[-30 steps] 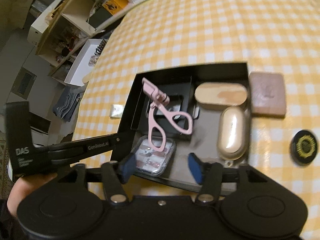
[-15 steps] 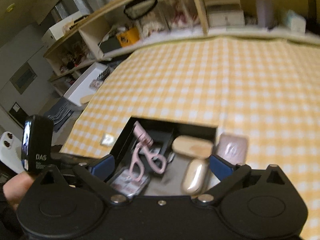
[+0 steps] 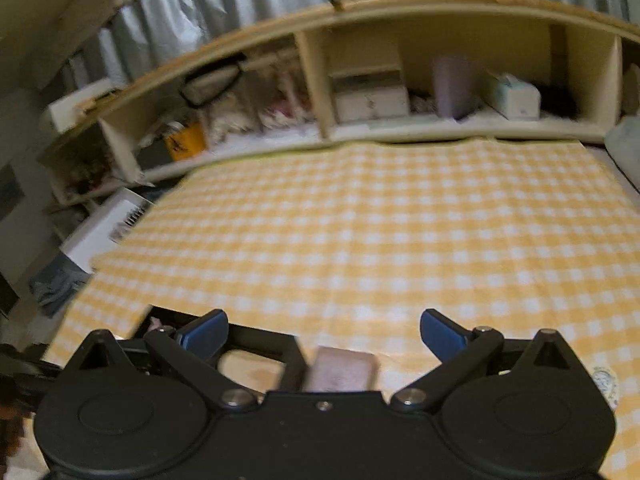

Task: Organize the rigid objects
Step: 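Grasp the brown square compact with the right tool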

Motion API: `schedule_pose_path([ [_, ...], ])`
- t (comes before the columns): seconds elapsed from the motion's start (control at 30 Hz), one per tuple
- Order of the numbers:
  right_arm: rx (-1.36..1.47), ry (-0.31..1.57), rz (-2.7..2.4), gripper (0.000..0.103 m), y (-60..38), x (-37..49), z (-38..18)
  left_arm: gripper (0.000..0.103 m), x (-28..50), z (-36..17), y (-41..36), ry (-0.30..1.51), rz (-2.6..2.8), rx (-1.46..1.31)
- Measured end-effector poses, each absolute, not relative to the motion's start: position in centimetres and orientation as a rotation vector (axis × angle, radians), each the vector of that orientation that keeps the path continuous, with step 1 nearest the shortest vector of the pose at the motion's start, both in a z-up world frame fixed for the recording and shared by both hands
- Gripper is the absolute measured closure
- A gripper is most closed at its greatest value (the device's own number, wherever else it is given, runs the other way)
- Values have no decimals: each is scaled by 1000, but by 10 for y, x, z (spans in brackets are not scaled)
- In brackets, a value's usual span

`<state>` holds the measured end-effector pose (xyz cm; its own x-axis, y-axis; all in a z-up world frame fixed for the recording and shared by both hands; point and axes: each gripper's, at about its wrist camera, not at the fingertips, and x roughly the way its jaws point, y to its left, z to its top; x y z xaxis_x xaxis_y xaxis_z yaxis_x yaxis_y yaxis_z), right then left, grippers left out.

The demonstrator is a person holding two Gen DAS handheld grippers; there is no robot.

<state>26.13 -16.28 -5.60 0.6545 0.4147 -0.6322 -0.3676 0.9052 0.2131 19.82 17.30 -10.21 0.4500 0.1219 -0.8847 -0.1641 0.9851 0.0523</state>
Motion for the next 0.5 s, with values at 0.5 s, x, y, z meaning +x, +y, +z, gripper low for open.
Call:
schedule_pose_path([
  [0.5, 288, 1129, 405, 37, -171, 315, -155, 100, 196, -101, 171, 1088, 179, -37],
])
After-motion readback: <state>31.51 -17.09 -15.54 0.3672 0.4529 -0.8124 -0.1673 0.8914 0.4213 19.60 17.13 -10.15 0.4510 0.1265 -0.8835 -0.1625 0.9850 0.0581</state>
